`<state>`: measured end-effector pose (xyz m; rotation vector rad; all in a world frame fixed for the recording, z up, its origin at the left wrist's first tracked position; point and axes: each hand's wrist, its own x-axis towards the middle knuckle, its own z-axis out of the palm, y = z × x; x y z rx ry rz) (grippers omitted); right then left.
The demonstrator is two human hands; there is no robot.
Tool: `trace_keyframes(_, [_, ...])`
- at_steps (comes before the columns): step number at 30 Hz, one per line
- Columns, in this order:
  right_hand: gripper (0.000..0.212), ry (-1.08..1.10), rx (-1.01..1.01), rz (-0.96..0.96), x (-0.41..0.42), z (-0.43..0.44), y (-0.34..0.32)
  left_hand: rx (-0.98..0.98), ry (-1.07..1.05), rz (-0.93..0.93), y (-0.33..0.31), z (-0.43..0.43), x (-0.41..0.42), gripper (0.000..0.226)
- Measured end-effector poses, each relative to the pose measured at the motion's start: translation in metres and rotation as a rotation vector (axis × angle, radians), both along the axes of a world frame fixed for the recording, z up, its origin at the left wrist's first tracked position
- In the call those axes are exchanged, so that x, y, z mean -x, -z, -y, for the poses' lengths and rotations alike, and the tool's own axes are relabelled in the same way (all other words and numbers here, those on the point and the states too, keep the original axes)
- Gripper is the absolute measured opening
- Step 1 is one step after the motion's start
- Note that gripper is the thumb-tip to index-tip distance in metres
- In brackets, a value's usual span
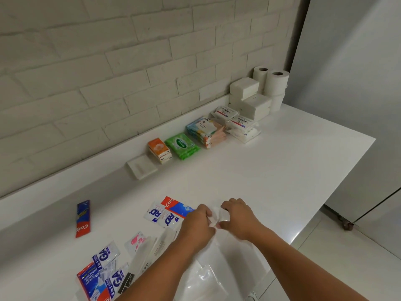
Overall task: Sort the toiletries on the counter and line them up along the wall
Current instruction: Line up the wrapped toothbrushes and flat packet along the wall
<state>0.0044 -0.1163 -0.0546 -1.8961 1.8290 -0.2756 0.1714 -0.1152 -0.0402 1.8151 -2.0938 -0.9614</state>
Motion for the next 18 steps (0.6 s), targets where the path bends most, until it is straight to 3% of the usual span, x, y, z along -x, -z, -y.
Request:
trace_keyframes(2, [0.022,0.056,-0.002,0.157,0.005,0.0,-0.003,-0.026,-0.017,-0.068,-0.004,0.004,-0.005,0.036])
trace_keyframes(5, [0.02,0.097,-0.027,0.366,0.008,0.007,-0.014,-0.006,-0.019,-0.132,-0.01,0.011,-0.016,0.014])
trace_keyframes(8, [0.022,0.163,-0.018,0.585,0.003,0.017,-0.027,0.003,-0.098,-0.208,-0.012,0.018,-0.032,0.035])
trace_keyframes(12, [0.021,0.236,-0.034,0.949,-0.017,0.034,-0.041,-0.023,-0.24,-0.343,-0.017,0.026,-0.055,0.034])
trace_keyframes(18, [0.007,0.24,-0.008,1.139,-0.067,0.066,-0.051,-0.034,-0.469,-0.599,-0.031,0.033,-0.088,0.031])
